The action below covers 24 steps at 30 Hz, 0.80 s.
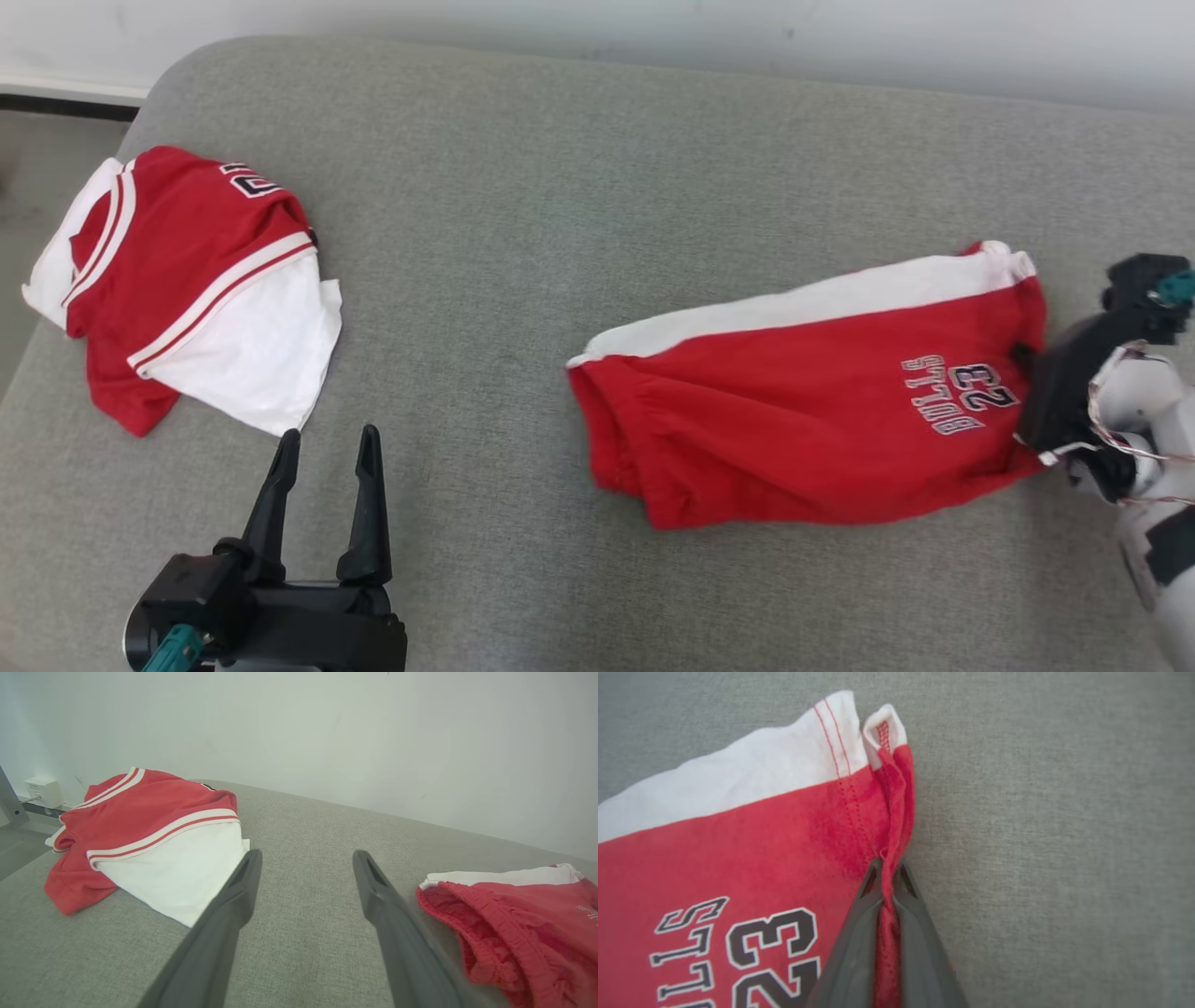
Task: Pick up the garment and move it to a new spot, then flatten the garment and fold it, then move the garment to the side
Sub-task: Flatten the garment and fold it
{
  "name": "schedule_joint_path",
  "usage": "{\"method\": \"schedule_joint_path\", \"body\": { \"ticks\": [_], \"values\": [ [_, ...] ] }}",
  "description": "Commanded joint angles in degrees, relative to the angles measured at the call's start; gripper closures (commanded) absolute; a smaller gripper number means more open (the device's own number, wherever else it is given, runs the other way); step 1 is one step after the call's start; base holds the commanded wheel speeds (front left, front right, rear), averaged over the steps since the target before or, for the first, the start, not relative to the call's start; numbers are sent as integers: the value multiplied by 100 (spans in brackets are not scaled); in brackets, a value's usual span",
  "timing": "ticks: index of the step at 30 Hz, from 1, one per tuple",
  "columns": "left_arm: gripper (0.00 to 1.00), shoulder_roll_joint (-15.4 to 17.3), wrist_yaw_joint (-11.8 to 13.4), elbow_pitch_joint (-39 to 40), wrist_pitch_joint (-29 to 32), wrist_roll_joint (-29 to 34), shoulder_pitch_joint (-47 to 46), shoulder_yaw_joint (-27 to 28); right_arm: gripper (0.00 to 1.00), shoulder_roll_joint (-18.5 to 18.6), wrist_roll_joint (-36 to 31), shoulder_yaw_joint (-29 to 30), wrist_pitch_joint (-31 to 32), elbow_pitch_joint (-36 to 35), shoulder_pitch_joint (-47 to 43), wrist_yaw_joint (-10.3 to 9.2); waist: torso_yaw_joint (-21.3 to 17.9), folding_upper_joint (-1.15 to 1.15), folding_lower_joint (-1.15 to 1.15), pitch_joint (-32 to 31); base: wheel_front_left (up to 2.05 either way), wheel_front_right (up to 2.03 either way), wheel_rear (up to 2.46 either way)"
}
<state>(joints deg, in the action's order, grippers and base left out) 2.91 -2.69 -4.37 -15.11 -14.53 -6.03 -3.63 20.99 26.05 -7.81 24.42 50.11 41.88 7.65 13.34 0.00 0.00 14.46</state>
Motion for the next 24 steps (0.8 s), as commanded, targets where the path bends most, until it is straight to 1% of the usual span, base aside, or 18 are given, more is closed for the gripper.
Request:
{"method": "schedule_joint_path", "body": {
  "ticks": [1, 5, 9, 14, 18, 22, 23, 24],
  "values": [
    [0, -3, 4, 0, -4, -32, -22, 14, 100, 190, -111, 80, -57, 111, -247, -28, -88, 0, 0, -66, 0, 0, 0],
    [0, -1, -4, -23, -5, -6, 29, 20, 100, 341, -346, 326, -294, 68, -281, -27, -241, 0, 0, -188, 0, 0, 0],
    [0, 0, -22, -41, -5, 13, 44, -7, 100, 575, -650, 602, -493, -29, -335, -25, -368, 0, 0, -294, 0, 0, 0],
    [0, -1, -19, -75, -5, 26, 70, -36, 100, 799, -1142, 861, -482, -269, -350, -23, -486, 0, 0, -407, 0, 0, 0],
    [0, -1, -15, -108, -5, 4, 106, -88, 100, 675, -1411, 961, -322, -692, -352, -23, -544, 0, 0, -529, 0, 0, 0],
    [0, -1, 12, -145, -5, -3, 164, -140, 100, 333, -1430, 690, 0, -1292, -443, -23, -576, 0, 0, -665, 0, 0, 0],
    [0, 0, 15, -153, -5, -1, 172, -150, 100, 267, -1392, 579, 96, -1450, -448, -23, -580, 0, 0, -685, 0, 0, 0],
    [0, 0, 15, -153, -5, -1, 172, -150, 100, 267, -1392, 579, 96, -1450, -448, -23, -580, 0, 0, -685, 0, 0, 0]
  ]
}}
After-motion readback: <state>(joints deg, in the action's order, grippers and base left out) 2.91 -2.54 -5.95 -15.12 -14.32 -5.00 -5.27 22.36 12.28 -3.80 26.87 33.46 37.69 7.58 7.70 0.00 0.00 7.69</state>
